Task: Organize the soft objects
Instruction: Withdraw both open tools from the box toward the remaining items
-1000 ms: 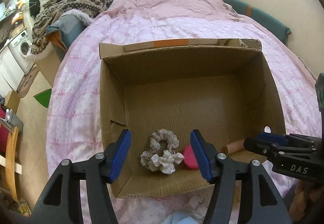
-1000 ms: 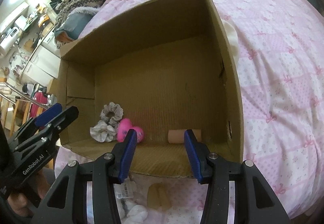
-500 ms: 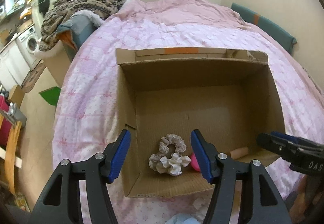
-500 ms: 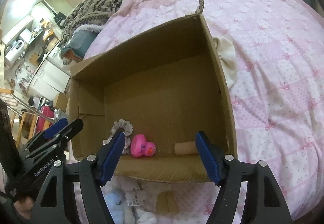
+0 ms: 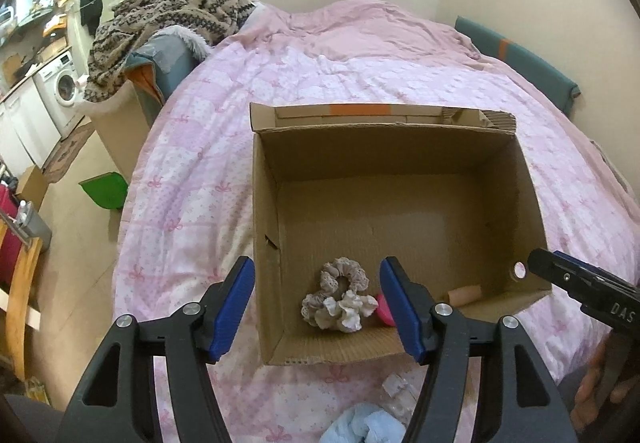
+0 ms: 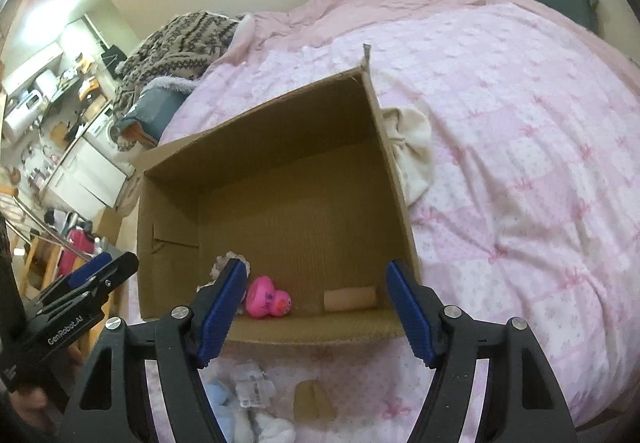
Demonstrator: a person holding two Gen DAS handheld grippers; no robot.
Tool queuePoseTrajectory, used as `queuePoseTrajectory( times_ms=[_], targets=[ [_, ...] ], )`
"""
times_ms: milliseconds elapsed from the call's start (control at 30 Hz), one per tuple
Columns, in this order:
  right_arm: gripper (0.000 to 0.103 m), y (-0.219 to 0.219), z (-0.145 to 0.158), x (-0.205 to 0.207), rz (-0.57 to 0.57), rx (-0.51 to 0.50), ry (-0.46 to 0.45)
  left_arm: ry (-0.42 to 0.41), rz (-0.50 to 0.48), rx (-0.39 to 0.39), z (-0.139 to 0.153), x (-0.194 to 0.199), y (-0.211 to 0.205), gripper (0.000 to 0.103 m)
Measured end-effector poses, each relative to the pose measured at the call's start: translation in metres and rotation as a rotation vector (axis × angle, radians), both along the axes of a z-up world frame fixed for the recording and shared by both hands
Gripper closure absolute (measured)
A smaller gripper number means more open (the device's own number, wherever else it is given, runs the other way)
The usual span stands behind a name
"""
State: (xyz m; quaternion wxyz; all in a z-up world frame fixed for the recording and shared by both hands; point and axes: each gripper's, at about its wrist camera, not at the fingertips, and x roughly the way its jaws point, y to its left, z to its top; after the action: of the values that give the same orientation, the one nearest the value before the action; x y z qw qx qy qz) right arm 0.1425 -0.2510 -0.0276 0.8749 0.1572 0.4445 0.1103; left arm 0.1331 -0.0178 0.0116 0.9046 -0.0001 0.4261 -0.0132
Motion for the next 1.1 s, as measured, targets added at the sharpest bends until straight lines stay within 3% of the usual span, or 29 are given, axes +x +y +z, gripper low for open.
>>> queuePoseTrajectory(
  times_ms=[233,433,700,1100],
  targets=[
    [0.027,-0.005,0.007,-0.017,-0.069,-0.073,-0.037,-0.061,0.031,-0.025,0.010,-0.021,0.008,0.041],
    [0.027,-0.002,0.009,-0.031,-0.030,-0.129,-0.014,0.025,0.025,-0.043,0.004,-0.034,0.015,0.041],
    [0.027,0.018,0.009,-0.055,0.067,-0.124,-0.022,0.066,0.017,-0.097,0.002,-0.058,0.024,0.040],
    [0.027,0.020,-0.005,-0.071,0.117,-0.098,0.044,0.112,0.148,-0.054,-0.019,-0.072,0.048,0.037]
  ],
)
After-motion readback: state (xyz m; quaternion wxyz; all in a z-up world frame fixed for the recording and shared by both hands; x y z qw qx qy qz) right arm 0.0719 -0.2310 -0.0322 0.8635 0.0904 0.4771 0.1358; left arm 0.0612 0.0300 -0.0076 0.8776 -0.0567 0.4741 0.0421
